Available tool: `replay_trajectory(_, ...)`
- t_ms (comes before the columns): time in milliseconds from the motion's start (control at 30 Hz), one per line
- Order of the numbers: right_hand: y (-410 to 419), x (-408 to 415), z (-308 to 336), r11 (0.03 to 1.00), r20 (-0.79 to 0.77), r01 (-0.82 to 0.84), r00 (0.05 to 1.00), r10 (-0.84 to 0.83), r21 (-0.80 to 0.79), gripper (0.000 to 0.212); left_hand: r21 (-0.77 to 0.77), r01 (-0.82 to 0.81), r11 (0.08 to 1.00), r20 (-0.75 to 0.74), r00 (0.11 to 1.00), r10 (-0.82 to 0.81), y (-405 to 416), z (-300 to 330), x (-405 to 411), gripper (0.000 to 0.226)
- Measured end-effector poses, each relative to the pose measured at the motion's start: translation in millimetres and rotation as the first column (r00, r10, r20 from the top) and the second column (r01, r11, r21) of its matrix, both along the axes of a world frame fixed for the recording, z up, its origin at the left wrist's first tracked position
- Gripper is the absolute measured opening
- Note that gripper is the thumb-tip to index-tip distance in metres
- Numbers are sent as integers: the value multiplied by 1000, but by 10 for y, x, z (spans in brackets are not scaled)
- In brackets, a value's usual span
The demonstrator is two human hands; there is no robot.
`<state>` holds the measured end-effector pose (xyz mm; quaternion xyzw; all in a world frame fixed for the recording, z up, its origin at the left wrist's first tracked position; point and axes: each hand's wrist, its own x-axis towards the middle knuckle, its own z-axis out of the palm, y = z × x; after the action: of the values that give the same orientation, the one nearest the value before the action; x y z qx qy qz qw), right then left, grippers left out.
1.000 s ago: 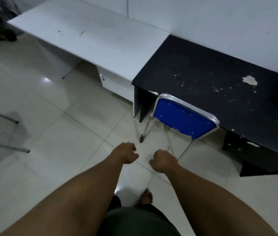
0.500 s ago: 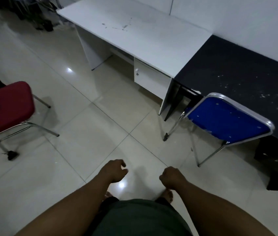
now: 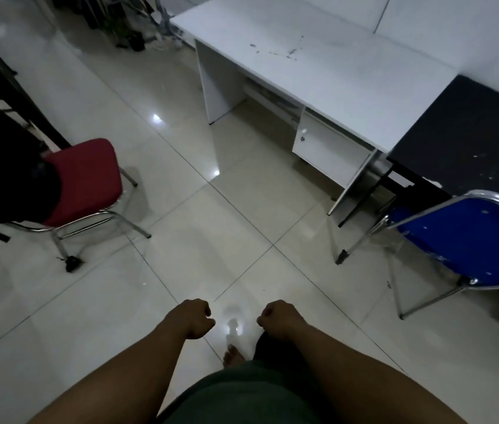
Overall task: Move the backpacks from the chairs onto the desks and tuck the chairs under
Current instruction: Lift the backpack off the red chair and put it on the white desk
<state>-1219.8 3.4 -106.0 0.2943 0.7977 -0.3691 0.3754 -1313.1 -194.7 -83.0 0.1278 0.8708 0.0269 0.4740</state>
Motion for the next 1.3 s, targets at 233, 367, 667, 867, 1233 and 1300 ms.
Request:
replay_trajectory(233, 69, -471, -189, 989, 134, -134, 983, 124, 64, 31, 100, -201, 974, 28, 979, 200, -236, -39, -636, 42)
replay_trajectory(367, -39, -1042, -176, 975, 120, -208, 973, 199, 73, 40, 136, -256, 957, 51, 967, 251, -290, 8, -1018, 42)
replay_trajectory(667, -512, -2458, 78, 948, -69, -311, 946, 315, 72, 40, 166, -449, 878, 16, 892, 453, -771, 151, -1887, 35)
replay_trajectory(867, -990, -3089, 50, 964, -89, -251, 962, 259, 90, 38, 122, -415, 902, -5, 908, 419, -1352, 112, -2597, 39)
replay_trajectory(1233, -2450, -3475, -91, 994, -21, 109, 994, -109, 15, 41, 130, -166, 977, 5, 986, 167, -2422, 154, -3843, 43)
replay_trajectory(1300, -2711, -3555, -87, 989, -45, 145, 988, -145, 5, 40, 121, -135, 983, -13, 990, 137, -2598, 162, -4007, 45)
